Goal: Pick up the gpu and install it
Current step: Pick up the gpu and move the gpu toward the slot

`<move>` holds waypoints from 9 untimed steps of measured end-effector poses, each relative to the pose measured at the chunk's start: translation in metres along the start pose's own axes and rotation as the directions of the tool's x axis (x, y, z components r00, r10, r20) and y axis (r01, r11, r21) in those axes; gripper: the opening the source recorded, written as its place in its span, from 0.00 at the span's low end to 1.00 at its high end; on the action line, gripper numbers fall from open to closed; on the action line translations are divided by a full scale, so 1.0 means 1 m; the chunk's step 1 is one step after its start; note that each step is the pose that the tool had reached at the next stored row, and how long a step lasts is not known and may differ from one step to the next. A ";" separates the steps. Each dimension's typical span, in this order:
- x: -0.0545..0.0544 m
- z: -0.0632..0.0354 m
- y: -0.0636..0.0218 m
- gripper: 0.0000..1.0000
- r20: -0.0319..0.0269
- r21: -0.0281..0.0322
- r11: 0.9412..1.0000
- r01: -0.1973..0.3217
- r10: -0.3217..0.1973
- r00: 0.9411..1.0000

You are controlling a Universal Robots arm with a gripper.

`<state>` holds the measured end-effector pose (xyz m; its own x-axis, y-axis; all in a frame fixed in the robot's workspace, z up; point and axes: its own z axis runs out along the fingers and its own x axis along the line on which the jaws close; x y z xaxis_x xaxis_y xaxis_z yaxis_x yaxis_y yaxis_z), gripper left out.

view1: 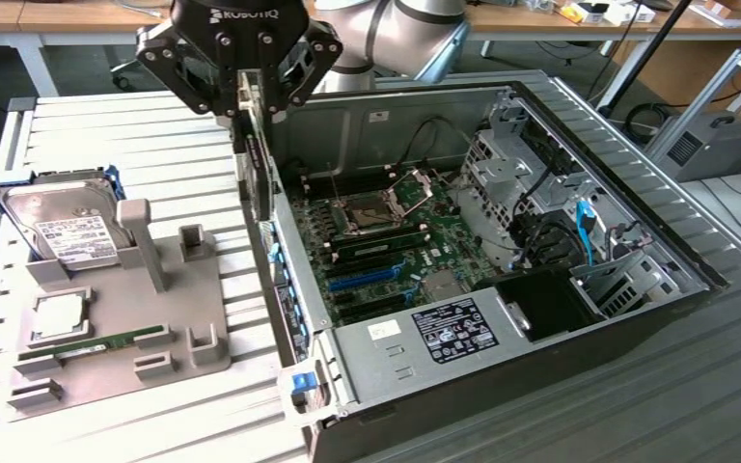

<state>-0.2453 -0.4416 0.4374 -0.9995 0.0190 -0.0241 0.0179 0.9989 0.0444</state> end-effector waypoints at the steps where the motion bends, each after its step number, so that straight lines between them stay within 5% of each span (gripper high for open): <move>1: -0.005 0.0002 0.0001 0.27 0.000 0.000 1.000 0.000 0.000 1.000; 9: -0.028 0.0007 0.0009 0.27 0.000 0.000 1.000 0.000 0.000 1.000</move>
<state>-0.2176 -0.4412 0.4374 -0.9995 0.0190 -0.0242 0.0179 0.9989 0.0444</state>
